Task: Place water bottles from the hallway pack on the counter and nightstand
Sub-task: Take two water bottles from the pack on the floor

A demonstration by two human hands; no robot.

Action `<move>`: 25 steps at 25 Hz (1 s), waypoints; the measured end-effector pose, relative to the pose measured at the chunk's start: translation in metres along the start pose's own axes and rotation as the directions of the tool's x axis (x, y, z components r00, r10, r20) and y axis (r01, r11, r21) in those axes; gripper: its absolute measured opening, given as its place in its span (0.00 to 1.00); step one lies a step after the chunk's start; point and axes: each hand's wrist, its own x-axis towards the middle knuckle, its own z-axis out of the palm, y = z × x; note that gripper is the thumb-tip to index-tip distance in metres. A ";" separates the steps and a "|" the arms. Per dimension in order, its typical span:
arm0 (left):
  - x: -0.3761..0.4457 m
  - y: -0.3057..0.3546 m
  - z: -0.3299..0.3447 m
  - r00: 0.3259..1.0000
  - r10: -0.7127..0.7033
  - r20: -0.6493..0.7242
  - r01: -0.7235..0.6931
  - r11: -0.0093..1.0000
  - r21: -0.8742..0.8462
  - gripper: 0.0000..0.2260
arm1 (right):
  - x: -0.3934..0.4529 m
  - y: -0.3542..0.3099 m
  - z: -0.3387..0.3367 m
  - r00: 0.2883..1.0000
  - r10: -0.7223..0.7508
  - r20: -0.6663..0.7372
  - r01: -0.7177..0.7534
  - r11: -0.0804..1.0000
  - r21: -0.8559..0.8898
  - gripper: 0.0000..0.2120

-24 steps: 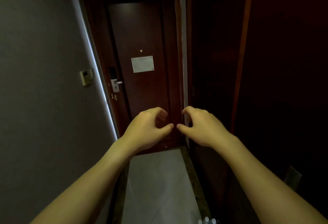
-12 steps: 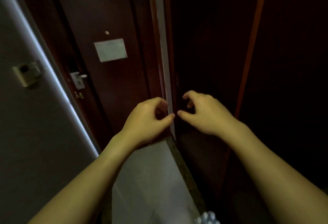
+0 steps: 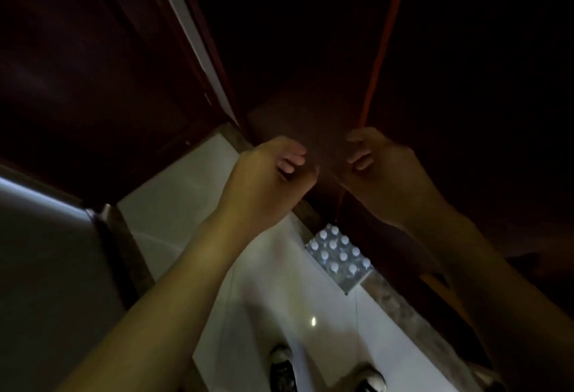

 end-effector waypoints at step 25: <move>-0.091 -0.547 0.667 0.979 -0.190 -0.076 0.181 0.978 -0.108 0.24 | -0.068 0.621 0.566 0.785 0.569 -0.247 -0.513 0.819 0.255 0.31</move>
